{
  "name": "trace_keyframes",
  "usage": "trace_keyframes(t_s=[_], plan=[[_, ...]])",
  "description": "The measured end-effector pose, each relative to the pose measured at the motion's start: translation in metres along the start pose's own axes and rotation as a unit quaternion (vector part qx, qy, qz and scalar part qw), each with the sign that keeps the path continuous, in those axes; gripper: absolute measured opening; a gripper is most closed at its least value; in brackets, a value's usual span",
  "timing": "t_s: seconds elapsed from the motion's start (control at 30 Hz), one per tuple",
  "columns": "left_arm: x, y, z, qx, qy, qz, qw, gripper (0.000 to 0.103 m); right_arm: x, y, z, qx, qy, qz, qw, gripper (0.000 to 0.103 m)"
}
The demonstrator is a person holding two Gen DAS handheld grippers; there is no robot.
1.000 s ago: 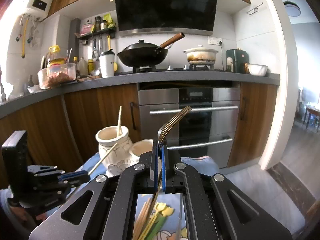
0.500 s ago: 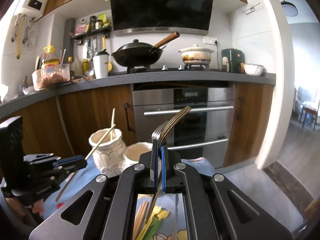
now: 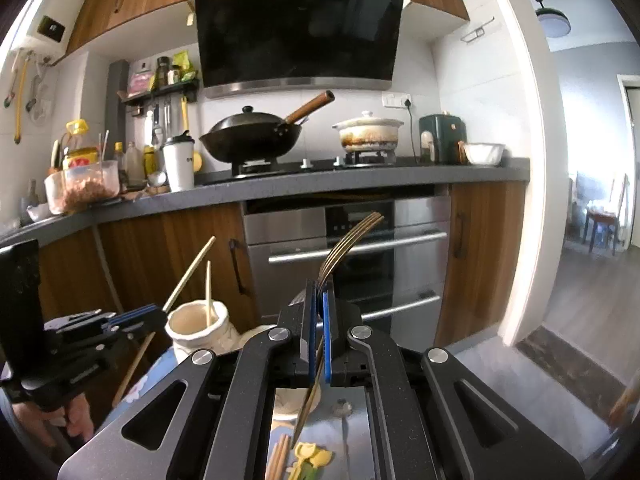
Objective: Organize utensils
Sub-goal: 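Lift the chopstick into the taller cup while the right tool places the gold fork in the shorter cup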
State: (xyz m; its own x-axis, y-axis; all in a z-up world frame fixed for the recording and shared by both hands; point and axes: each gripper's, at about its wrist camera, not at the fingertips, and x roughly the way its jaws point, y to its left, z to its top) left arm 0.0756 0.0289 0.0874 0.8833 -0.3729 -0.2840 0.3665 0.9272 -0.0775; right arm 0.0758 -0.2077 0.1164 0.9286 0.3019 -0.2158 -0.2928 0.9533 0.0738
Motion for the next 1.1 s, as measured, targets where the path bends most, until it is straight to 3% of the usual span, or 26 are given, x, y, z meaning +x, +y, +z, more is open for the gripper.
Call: trace_keyframes(t_s=[0.2, 0.43, 0.63, 0.77, 0.87, 1.1], plan=[[-0.002, 0.005, 0.013, -0.001, -0.022, 0.007, 0.9997, 0.006, 0.01, 0.007, 0.006, -0.032, 0.005, 0.009, 0.999, 0.003], [0.006, 0.027, 0.041, -0.019, -0.047, 0.014, 0.9986, 0.006, 0.031, -0.003, 0.031, -0.024, 0.002, 0.028, 0.999, 0.003], [0.034, 0.055, 0.056, -0.07, -0.062, -0.035, 0.995, 0.006, 0.054, 0.0, 0.052, -0.006, -0.014, 0.048, 0.999, 0.003], [0.063, 0.068, 0.052, -0.095, -0.07, -0.04, 0.9922, 0.006, 0.075, 0.01, 0.051, -0.005, -0.016, 0.053, 0.998, 0.003], [0.077, 0.073, 0.043, -0.098, -0.078, -0.021, 0.9919, 0.006, 0.094, 0.015, 0.043, -0.008, -0.007, 0.05, 0.999, 0.003], [0.085, 0.088, 0.014, -0.114, -0.091, 0.001, 0.9893, 0.006, 0.121, 0.017, 0.017, -0.013, 0.025, 0.05, 0.998, 0.003]])
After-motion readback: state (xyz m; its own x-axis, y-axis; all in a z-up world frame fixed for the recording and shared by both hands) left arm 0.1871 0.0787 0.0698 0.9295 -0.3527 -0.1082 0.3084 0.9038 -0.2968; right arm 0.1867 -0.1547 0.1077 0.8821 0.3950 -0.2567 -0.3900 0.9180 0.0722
